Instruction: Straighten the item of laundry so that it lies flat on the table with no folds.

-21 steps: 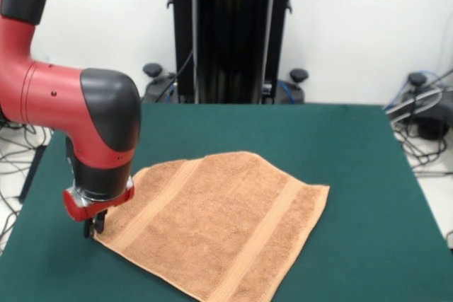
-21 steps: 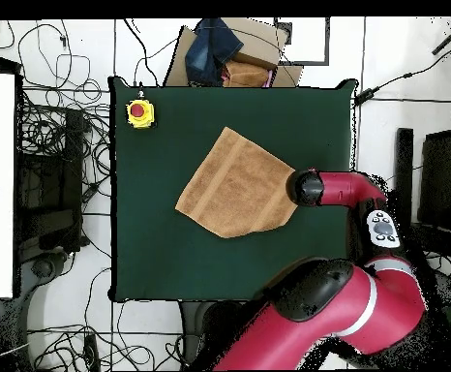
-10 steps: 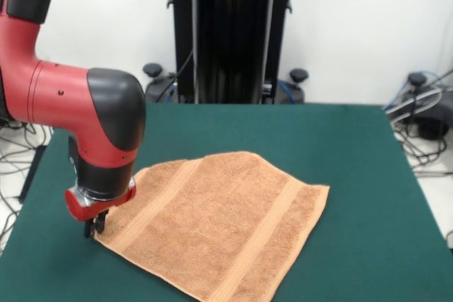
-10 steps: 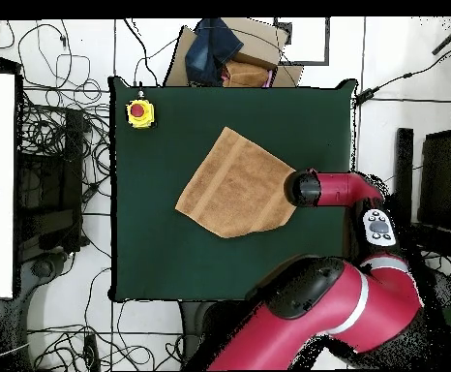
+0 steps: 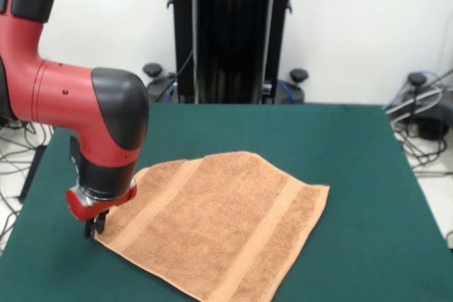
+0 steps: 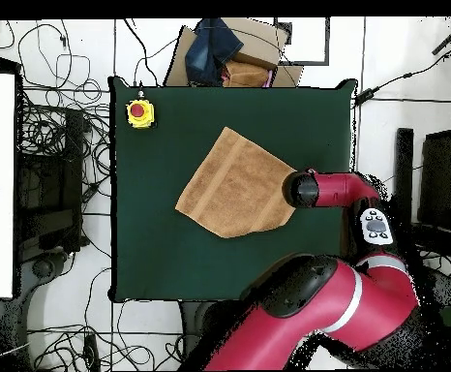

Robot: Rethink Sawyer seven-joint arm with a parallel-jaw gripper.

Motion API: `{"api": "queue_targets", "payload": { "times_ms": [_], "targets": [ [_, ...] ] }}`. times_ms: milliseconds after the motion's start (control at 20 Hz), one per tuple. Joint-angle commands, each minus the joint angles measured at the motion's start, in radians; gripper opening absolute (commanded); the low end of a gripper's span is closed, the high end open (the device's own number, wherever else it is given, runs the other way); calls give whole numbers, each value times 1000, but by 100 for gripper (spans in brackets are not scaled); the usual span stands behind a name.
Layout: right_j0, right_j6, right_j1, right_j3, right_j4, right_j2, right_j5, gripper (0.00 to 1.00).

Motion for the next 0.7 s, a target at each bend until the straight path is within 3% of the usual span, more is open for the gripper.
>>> {"api": "queue_targets", "payload": {
  "times_ms": [50,500,550,700],
  "targets": [
    [21,164,64,45,-16,-7,-75,0],
    [15,148,58,57,-18,-13,-77,0],
    [16,148,58,57,-16,-14,-77,100],
    [22,165,59,56,-16,-20,-92,100]
  ]
}}
